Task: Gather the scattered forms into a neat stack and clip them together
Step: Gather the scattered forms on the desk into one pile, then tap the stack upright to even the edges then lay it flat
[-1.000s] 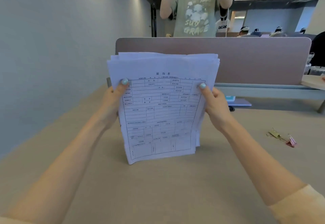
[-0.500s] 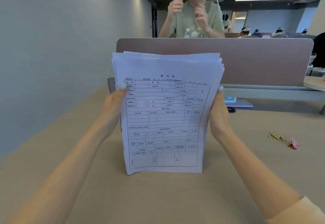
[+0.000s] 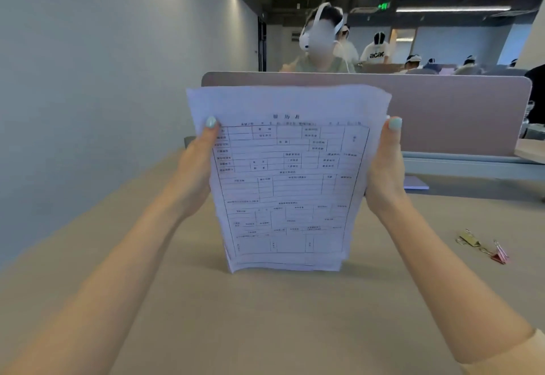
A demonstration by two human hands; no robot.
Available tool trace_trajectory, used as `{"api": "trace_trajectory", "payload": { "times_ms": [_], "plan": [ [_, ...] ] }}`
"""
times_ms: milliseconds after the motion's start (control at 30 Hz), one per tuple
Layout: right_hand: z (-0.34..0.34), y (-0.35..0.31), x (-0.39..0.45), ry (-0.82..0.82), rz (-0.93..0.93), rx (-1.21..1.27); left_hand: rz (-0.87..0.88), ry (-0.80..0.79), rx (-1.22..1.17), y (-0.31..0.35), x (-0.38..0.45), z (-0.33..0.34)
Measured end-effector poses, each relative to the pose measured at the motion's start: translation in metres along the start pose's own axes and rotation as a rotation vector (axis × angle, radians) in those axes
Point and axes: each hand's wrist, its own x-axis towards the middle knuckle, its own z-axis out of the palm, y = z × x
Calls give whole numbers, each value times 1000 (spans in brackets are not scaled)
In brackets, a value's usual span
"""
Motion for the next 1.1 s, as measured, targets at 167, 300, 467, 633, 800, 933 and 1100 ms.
{"api": "trace_trajectory", "payload": {
  "times_ms": [167, 300, 467, 633, 800, 933, 1100],
  "plan": [
    [3, -9, 8, -54, -145, -56, -15, -145, -18, 15, 6, -1],
    [-2, -14, 15, -132, -107, 52, 80, -207, -73, 23, 11, -9],
    [-12, -25, 27, -309, 3, 182, 174, -289, -231, 41, 18, -10],
    [-10, -23, 33, -353, 72, 297, 157, -250, -118, 40, 24, -4],
    [-8, -24, 32, -371, 61, 279, 176, -169, -77, 35, 29, -4],
    [-7, -24, 31, -252, 53, 179, 149, -128, -102, 27, 31, -7],
    [0, -25, 30, -214, -3, 116, 125, -30, -93, 20, 35, -8]
  ]
}}
